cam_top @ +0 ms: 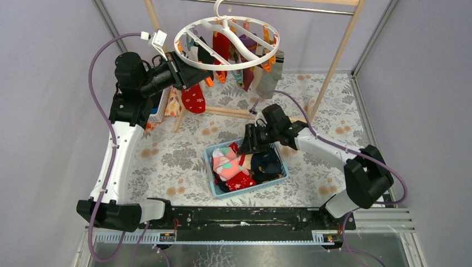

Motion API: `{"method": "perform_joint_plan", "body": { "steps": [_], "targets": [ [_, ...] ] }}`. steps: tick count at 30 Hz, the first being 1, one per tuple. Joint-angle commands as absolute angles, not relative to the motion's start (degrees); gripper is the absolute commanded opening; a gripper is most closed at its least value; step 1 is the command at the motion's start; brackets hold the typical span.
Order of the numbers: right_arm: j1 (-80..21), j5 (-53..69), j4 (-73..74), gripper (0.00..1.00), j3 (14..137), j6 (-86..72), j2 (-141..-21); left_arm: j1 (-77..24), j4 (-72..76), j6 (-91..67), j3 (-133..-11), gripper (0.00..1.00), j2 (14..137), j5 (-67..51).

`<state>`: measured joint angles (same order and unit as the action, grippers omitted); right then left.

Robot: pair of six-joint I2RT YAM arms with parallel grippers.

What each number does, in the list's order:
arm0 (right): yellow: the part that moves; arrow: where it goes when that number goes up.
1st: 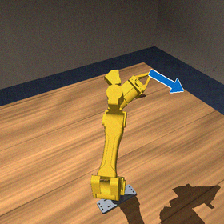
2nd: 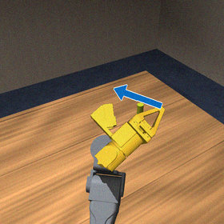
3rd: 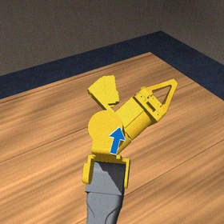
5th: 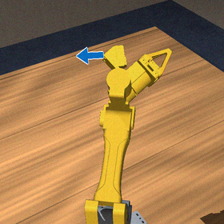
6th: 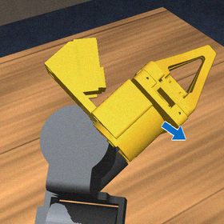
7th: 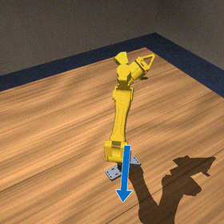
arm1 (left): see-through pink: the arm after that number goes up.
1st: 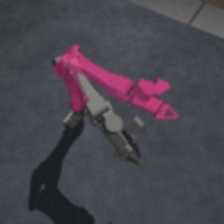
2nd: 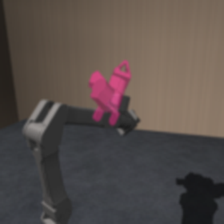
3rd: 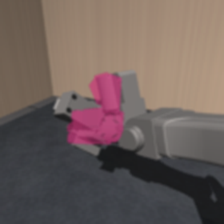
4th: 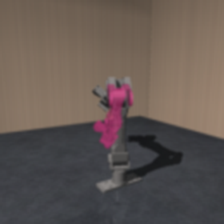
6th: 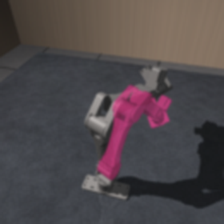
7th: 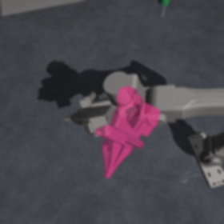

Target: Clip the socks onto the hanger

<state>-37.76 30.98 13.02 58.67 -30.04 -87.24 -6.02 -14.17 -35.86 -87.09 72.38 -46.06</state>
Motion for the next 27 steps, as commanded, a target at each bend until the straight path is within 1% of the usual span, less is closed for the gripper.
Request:
{"method": "perform_joint_plan", "body": {
  "steps": [1,3,4,9,13,17,22,27],
  "targets": [
    [-37.55,31.92,2.67,0.56,61.09,-29.72,-87.97,-6.24,-14.23,-34.67,-87.14,0.04,71.83,-47.11],
    [-37.57,33.24,0.83,0.62,60.54,-27.84,-87.26,-6.24,-14.49,-34.32,-87.11,0.04,71.88,-47.19],
    [-37.60,33.91,0.94,0.64,60.60,-25.95,-86.70,-6.24,-14.48,-34.26,-87.11,0.04,71.89,-47.26],
    [-37.53,33.11,7.83,0.64,61.36,-11.40,-80.36,-6.24,-14.43,-34.15,-86.96,0.04,71.97,-47.63],
    [-37.51,28.89,14.32,0.68,62.62,-1.56,-79.33,-6.23,-14.26,-34.32,-86.77,0.04,71.98,-47.88],
    [-37.49,27.71,16.61,0.68,63.25,1.59,-81.35,-6.24,-14.05,-34.39,-86.25,0.05,71.63,-48.07],
    [-37.56,28.97,15.21,0.68,61.44,1.83,-81.62,-6.24,-14.07,-34.44,-86.44,0.05,71.45,-48.34],
    [-37.46,24.04,15.12,0.68,60.58,1.93,-81.74,-6.24,-14.26,-34.31,-86.55,0.05,71.46,-48.43]
  ]
}}
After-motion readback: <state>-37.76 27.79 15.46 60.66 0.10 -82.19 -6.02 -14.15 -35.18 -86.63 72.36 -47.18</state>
